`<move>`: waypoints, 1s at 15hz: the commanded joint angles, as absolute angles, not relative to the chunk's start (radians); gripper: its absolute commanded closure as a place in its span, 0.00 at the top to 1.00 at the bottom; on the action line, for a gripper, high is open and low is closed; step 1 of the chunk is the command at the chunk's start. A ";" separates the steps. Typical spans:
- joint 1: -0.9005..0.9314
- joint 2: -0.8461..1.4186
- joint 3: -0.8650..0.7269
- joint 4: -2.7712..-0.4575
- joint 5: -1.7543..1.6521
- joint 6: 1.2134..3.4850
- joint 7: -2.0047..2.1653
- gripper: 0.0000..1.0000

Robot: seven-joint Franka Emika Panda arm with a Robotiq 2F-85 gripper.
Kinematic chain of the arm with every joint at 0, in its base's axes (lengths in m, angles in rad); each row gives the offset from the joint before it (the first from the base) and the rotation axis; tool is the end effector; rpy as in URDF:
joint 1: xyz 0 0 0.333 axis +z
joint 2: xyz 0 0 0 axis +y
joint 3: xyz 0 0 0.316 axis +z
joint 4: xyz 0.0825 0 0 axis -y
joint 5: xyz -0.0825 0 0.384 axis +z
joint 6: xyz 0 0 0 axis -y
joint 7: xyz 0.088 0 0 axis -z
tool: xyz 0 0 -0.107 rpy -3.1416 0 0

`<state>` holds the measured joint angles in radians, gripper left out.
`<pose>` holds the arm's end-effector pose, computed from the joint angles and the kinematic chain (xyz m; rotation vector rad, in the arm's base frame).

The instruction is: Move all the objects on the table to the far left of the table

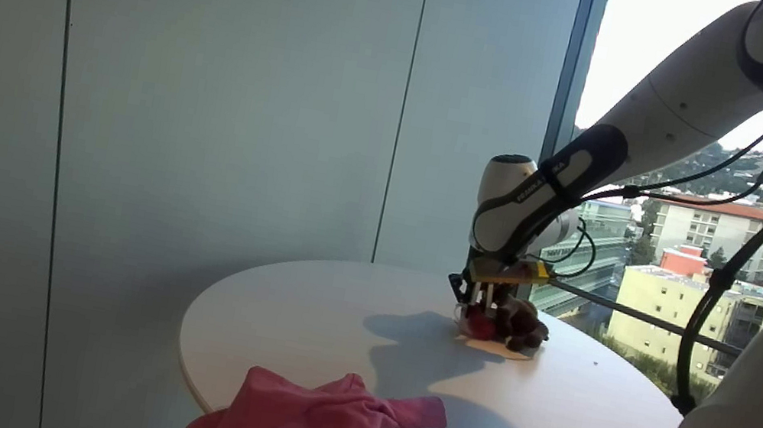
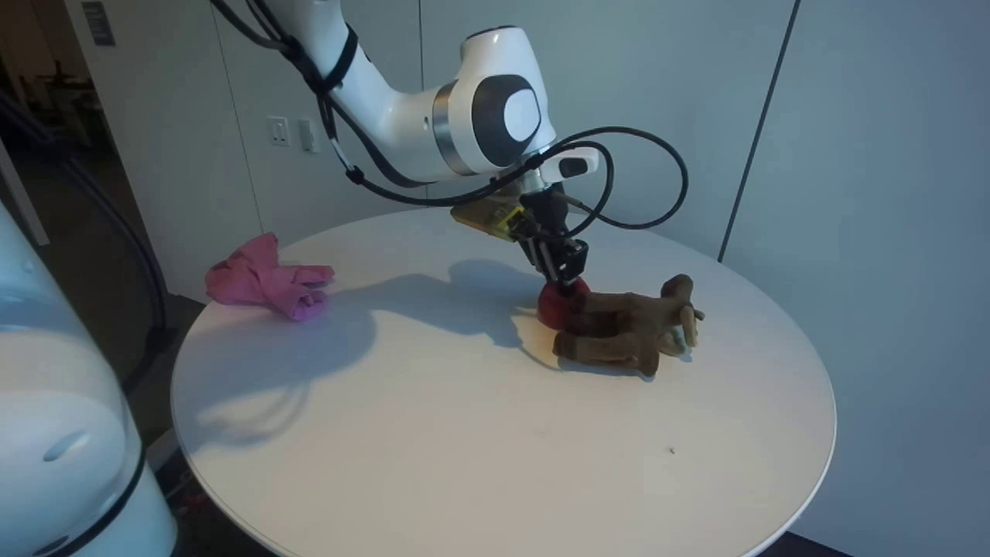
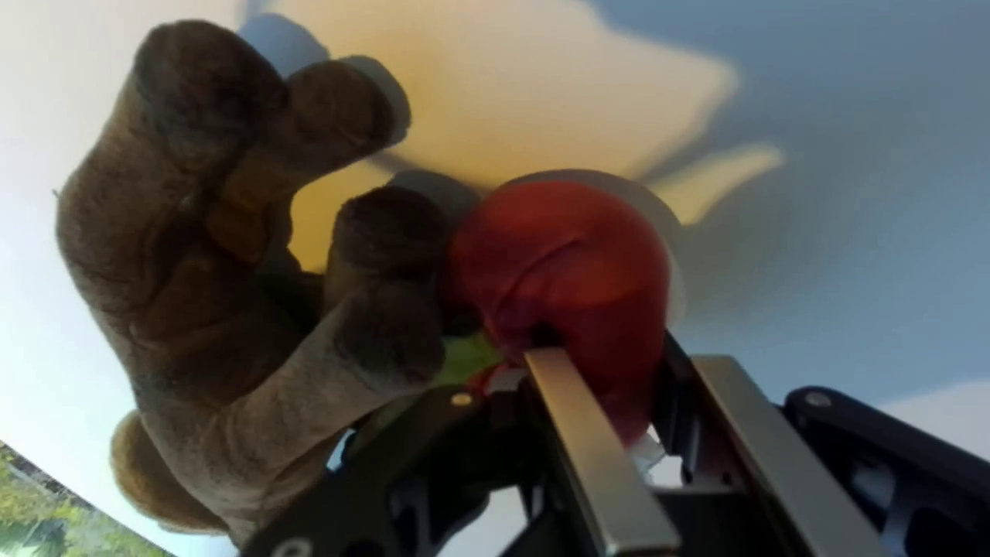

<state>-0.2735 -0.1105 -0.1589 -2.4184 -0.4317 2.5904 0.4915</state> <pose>0.4573 -0.2027 0.3791 2.7404 -0.8296 0.4142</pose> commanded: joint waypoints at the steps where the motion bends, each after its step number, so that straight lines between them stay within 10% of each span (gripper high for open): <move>1: -0.280 -0.125 -0.161 -2.429 -0.440 2.630 0.516 0.09; 15: -0.034 -0.345 -0.196 -2.195 0.402 2.284 0.020 0.11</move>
